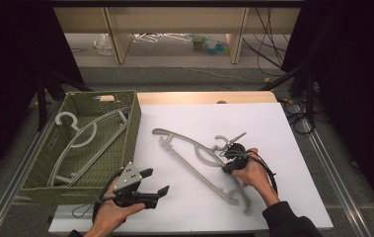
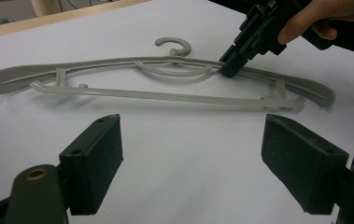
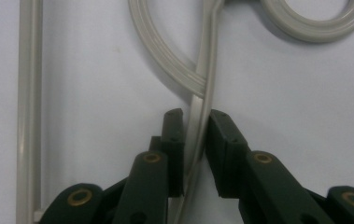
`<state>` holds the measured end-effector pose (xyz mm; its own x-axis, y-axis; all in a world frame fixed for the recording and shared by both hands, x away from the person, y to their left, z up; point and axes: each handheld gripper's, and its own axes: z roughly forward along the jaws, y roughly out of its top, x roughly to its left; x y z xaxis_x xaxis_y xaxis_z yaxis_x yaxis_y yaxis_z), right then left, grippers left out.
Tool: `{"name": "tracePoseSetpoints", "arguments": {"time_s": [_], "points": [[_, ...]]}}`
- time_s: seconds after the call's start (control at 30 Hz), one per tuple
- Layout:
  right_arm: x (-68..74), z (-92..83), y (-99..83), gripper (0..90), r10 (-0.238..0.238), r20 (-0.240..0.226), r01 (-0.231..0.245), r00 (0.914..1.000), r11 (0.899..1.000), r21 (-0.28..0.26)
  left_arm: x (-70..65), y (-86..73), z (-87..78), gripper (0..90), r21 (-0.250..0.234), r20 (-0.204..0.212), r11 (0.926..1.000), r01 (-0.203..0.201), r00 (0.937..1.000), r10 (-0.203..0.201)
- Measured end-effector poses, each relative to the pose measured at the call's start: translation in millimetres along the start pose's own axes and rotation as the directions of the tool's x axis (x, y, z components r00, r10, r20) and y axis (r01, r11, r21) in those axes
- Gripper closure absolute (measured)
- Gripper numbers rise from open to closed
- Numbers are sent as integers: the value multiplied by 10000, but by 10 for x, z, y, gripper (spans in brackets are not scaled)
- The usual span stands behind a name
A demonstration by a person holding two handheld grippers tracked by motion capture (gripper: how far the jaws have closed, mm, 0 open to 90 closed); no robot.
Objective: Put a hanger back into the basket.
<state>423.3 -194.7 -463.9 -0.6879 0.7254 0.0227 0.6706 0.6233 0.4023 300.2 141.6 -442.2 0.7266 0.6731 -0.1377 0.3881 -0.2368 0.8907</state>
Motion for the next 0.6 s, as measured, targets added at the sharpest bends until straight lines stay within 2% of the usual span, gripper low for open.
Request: {"name": "tracePoseSetpoints", "arguments": {"time_s": [0.07, 0.27, 0.47, 0.6], "points": [[-4, -4, -3, 782, -202, -28, 202, 9998, 9998, -31, 1, 0, -9, 205, 46, -67, 10000, -24, 10000, 25], [-17, -16, -4, 808, -321, -146, 321, 9994, 9995, -20, 5, 5, 2, 209, 28, -13, 10000, -88, 10000, 88], [19, -40, -18, 819, -1100, -226, 1103, 9937, 9938, 136, 11, 17, 3, 212, 30, -68, 9999, -169, 9998, 170], [52, -56, -27, 819, -1393, -251, 1397, 9899, 9901, 150, 25, 19, 3, 212, -5, -71, 9999, -148, 9999, 148]]}}
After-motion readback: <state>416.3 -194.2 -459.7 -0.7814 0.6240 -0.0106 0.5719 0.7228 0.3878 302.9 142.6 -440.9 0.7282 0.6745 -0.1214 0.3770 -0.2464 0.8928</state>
